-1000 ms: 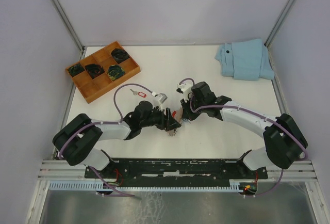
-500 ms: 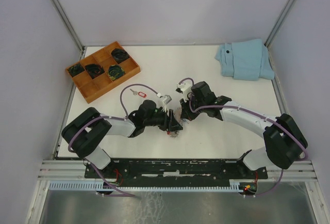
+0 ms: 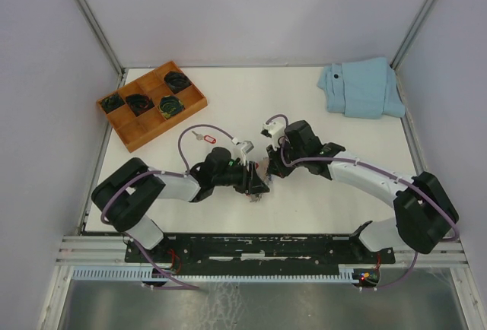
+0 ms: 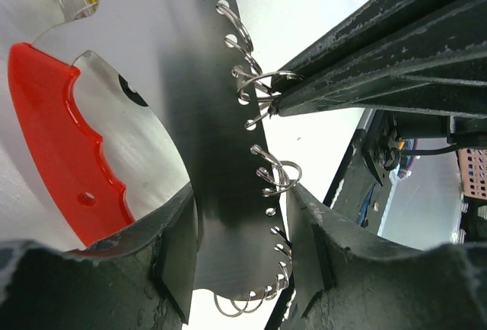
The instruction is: Put the keys on the keyring
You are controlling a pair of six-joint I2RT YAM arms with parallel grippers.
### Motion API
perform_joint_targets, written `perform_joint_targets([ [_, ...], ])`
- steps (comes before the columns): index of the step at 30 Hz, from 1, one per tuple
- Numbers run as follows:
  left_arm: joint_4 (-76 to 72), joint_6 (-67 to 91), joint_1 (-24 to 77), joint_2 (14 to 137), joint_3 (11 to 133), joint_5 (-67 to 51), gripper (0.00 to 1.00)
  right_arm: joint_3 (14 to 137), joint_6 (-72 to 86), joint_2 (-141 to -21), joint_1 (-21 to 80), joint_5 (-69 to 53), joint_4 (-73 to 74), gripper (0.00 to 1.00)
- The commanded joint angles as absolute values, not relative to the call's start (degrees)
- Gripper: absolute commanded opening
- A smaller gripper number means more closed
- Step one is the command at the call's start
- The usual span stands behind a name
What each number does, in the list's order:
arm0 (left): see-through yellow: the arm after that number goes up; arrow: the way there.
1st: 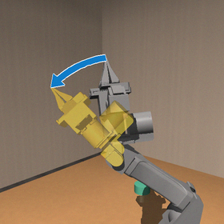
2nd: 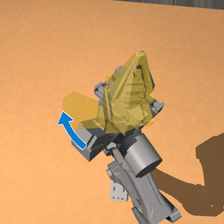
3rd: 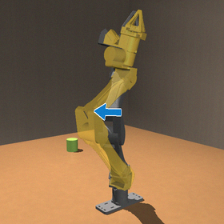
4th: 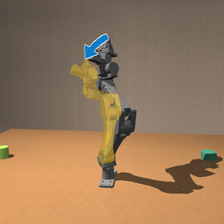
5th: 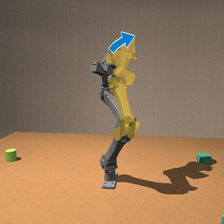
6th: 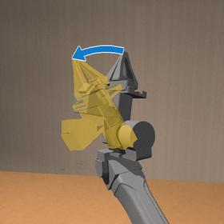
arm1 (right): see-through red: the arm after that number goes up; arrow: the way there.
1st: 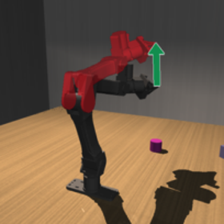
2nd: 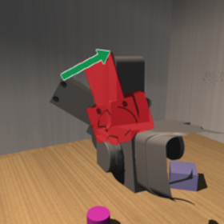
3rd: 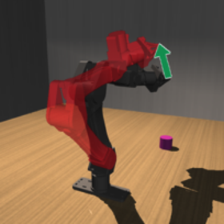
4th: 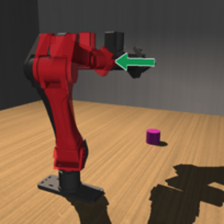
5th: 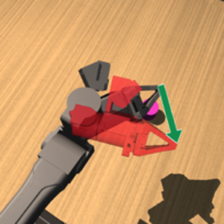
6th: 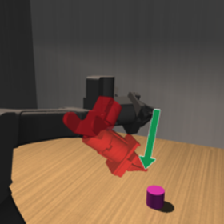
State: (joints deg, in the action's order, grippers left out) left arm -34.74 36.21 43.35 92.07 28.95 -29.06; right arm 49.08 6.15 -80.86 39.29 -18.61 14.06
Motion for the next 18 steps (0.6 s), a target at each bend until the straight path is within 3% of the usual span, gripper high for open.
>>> perform_joint_targets([
  [1,-31.6,33.2,43.3,88.1,31.6,-27.8,0.25,48.6,6.7,-76.7,39.6,-18.7,10.5,0.13],
  [5,-26.7,30.3,43.4,85.6,32.3,-25.9,0.18,48.1,7.2,-74.0,39.6,-16.2,11.4,0.2],
  [18,-11.4,19.6,44.6,79.3,36.3,-18.4,0.11,43.1,9.9,-61.6,39.5,-5.8,10.3,0.45],
])
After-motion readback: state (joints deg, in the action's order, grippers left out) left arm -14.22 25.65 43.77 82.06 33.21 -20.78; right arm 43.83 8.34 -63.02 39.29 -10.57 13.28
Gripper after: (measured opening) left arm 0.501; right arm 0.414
